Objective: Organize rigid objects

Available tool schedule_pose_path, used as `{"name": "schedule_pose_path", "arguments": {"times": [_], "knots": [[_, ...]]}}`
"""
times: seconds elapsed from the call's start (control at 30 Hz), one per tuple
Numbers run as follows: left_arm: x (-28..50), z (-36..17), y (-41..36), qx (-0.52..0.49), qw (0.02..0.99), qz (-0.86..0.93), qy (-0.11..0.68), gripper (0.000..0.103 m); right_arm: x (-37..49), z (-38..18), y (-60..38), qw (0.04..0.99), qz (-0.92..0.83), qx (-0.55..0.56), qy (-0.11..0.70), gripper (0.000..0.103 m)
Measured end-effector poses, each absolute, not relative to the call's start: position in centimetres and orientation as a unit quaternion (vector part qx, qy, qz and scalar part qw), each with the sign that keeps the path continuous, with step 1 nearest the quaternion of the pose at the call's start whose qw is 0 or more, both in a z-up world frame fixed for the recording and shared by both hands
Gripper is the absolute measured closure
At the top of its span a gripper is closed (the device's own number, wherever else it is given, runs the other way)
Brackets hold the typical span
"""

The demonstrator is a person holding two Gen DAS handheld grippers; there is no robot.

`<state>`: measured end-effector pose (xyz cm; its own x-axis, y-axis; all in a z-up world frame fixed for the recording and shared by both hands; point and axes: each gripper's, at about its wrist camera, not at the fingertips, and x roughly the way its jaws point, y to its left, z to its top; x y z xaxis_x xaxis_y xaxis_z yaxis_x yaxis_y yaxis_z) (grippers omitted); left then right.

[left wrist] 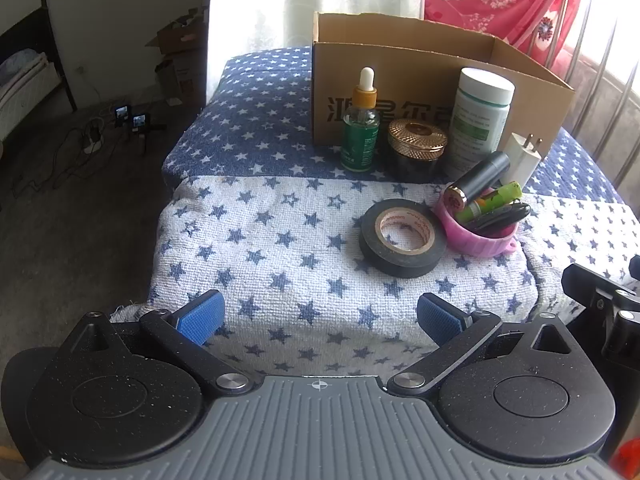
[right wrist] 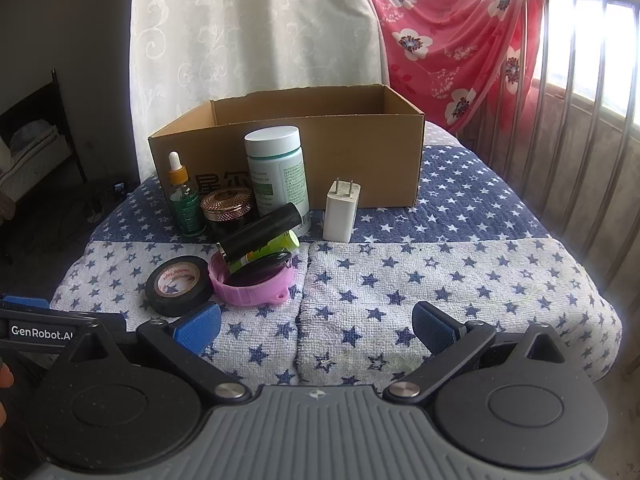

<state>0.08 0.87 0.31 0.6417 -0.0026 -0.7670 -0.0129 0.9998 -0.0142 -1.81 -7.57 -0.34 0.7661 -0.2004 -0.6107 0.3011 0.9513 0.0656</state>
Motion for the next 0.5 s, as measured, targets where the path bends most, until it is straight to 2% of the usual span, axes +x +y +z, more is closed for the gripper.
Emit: {"name": "schedule_pose_path", "arguments": {"times": [0.5], "knots": [[0.22,0.44,0.67,-0.007,0.906,0.002,0.423,0.0,-1.79,-0.38,-7.68,0.936,-0.134,0.084,0.315,0.0]]}}
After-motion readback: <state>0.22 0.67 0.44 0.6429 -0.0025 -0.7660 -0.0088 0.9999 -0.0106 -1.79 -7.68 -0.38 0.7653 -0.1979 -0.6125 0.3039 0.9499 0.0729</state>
